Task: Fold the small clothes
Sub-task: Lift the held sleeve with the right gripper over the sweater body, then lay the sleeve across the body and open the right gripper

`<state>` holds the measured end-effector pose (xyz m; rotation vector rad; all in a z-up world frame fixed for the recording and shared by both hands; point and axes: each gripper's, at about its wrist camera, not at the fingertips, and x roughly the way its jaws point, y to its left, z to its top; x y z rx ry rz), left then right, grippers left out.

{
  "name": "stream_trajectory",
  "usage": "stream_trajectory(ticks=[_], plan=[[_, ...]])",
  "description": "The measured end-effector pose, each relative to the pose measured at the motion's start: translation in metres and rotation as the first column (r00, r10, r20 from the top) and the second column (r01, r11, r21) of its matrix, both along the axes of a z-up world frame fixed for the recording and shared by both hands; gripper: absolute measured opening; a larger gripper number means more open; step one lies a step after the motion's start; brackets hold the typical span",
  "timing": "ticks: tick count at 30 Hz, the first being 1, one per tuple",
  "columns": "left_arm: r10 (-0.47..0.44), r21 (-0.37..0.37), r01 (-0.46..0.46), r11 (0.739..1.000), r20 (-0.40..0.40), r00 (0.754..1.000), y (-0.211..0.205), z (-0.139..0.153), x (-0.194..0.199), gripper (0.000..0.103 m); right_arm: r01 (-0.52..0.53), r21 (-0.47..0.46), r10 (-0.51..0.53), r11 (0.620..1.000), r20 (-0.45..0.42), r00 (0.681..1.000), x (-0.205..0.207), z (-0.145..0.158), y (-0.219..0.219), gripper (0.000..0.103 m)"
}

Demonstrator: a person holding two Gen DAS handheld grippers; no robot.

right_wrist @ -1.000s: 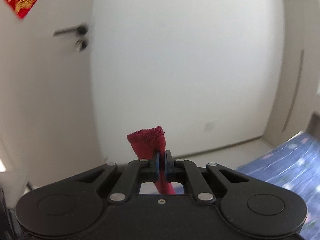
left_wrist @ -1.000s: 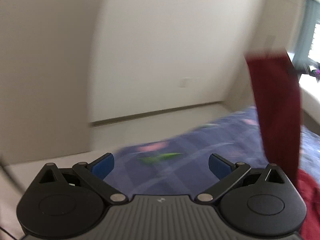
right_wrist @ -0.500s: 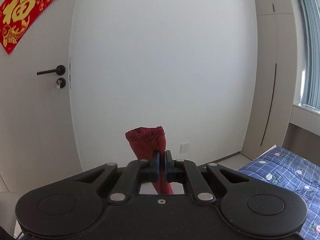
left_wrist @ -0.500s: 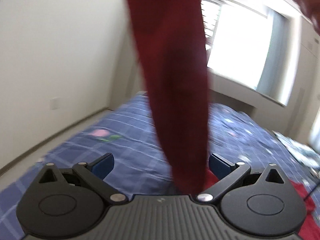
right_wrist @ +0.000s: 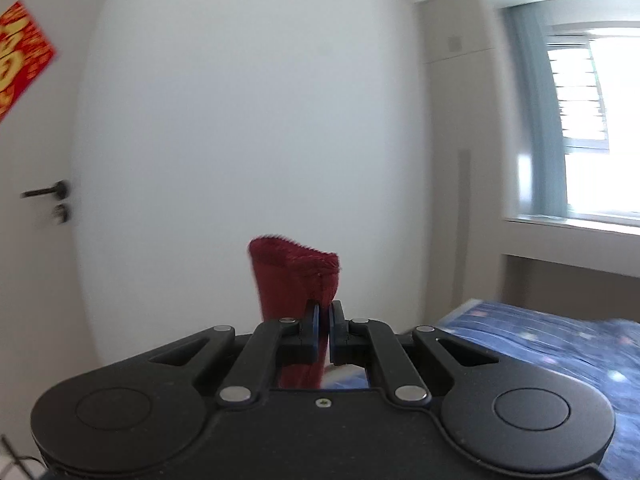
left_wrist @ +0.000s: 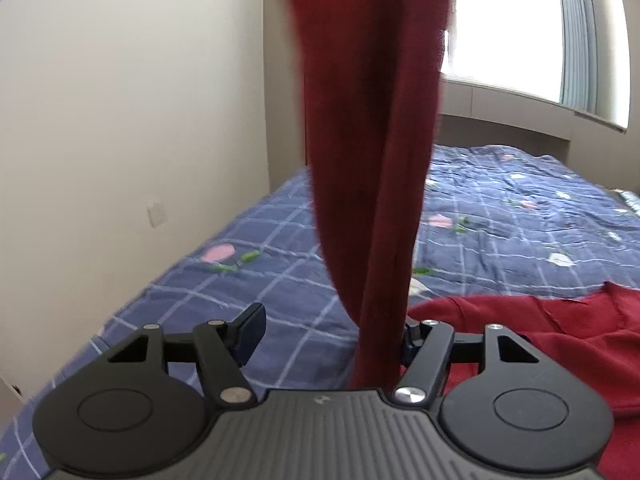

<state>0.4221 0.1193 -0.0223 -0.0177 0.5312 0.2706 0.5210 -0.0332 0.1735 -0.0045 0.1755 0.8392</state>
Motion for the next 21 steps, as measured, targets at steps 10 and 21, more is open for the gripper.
stream_trajectory(ticks=[10,21], plan=[[-0.139,0.292,0.148,0.945,-0.052,0.989,-0.070,-0.029,-0.005,0.069,0.394,-0.072,-0.396,0.916,-0.315,0.862,-0.013,-0.161,-0.200,0.004],[-0.310,0.033,0.319,0.947,-0.160,0.937,-0.058,-0.036,-0.026,0.101,0.448,-0.122,-0.446,0.886,-0.493,0.747,-0.068,-0.261,-0.243,0.005]])
